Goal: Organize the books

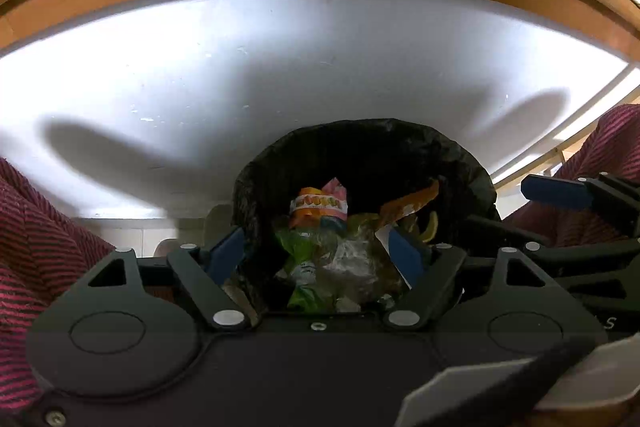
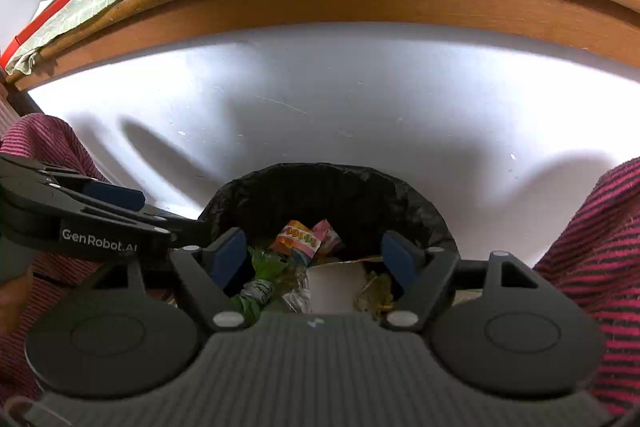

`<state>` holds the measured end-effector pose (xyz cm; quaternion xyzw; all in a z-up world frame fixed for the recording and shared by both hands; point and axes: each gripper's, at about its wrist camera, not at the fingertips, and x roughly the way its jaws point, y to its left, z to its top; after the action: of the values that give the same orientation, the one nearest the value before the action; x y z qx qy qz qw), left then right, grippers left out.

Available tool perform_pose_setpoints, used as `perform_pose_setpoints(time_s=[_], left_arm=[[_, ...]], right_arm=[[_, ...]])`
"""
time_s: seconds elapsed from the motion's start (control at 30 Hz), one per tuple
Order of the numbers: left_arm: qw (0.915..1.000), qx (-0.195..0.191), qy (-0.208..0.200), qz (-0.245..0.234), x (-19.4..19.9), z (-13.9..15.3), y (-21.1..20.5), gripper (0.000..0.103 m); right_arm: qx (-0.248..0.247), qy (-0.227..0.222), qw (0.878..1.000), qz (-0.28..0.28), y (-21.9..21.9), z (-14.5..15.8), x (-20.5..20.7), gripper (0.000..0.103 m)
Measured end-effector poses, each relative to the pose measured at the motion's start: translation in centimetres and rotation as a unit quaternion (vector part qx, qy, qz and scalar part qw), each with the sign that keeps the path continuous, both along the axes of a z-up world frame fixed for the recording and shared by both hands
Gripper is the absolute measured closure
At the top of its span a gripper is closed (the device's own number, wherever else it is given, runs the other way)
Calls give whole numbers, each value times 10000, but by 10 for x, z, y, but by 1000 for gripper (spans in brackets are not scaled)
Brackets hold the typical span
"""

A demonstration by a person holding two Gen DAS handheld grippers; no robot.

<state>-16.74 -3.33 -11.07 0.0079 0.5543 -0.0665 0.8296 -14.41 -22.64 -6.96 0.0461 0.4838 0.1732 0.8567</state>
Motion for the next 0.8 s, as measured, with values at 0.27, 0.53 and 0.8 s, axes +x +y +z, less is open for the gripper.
perform_pose_setpoints(time_s=[0.27, 0.53, 0.8], left_arm=[[10000, 43, 1, -69, -2, -2, -1, 24], [10000, 6, 31, -90, -2, -2, 0, 23], [9999, -56, 52, -69, -2, -3, 3, 21]], right_arm=[[-3, 5, 10000, 1, 0, 0, 0, 18], [-19, 4, 10000, -72, -3, -1, -2, 14], [-27, 11, 10000, -94, -1, -1, -2, 13]])
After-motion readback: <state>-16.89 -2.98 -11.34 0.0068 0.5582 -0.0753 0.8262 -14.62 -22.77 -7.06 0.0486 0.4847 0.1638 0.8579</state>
